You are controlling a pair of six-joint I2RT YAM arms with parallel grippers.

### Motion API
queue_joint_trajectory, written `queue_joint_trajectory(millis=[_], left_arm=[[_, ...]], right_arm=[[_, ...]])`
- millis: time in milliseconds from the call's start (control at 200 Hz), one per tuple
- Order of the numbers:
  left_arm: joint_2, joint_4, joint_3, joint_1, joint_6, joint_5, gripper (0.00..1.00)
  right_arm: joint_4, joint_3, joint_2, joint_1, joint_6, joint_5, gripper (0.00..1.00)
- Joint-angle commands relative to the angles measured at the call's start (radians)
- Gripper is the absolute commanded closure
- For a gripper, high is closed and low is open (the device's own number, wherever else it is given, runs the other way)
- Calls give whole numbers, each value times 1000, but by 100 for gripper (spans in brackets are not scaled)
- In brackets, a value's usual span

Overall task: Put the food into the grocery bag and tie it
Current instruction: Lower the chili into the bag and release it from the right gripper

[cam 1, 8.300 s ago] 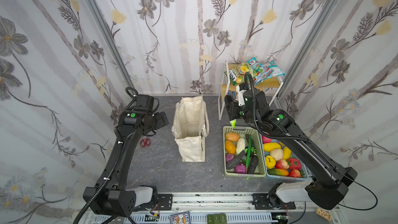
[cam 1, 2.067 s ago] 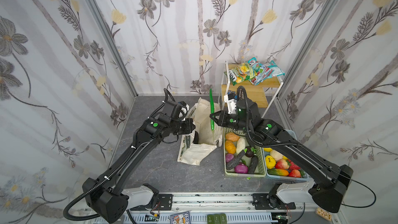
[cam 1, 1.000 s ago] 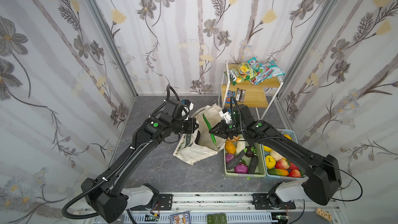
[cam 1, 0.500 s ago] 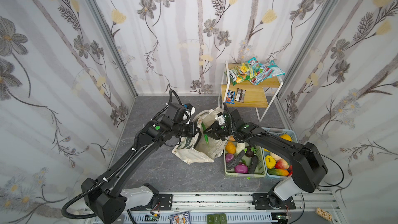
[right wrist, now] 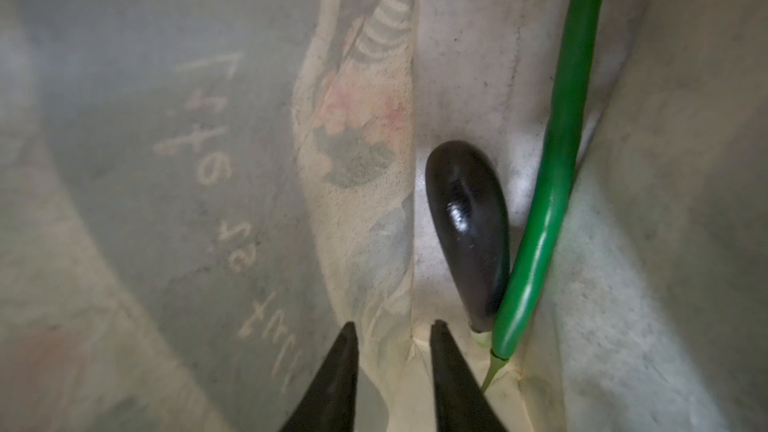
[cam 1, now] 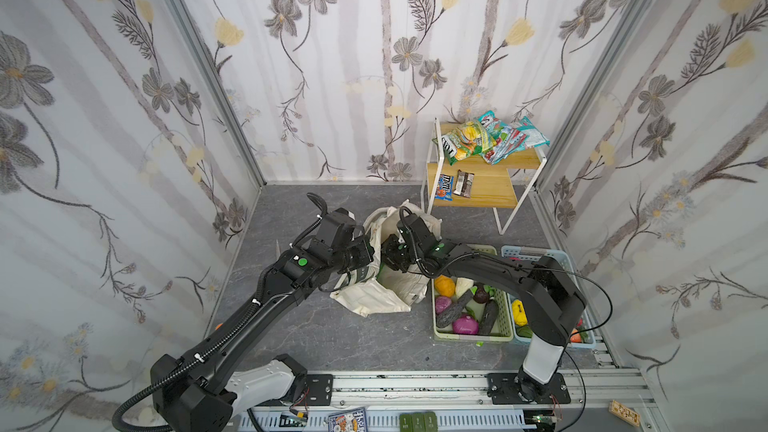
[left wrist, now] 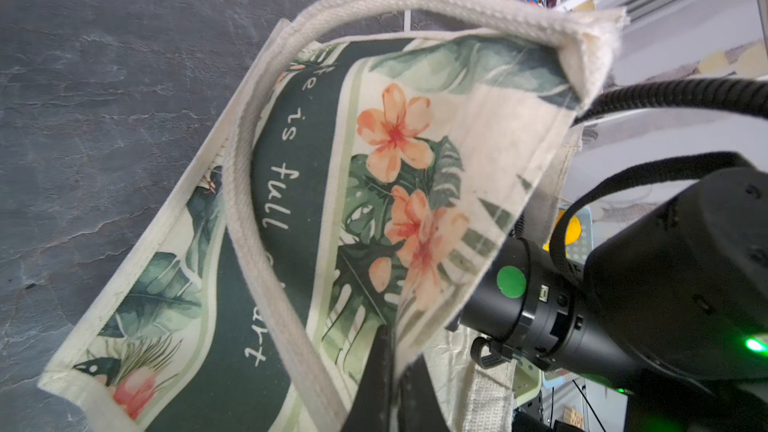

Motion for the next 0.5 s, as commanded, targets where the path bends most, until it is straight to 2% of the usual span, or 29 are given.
queue_joint_trajectory(millis=[0,115,265,365,495], left_arm=[[-10,-59,-4,16,-39,-115,100],[-17,-84,-15,56,-40,-120,100],[-35,-87,-32,102,-40,-121,100],[-48,-90,-35,130,-40,-131,100],[-57,-92,-33,158,-34,-121,100]], right_arm=[[29,18,-24,-2,-26,58,63],[-2,23,-94,-26,-95,49,57],[-82,75,-183,-54,-259,-46,45],[-188,104,-238,-73,-353,-80,40],[-254,67,-338,-108,-409,-113,37]])
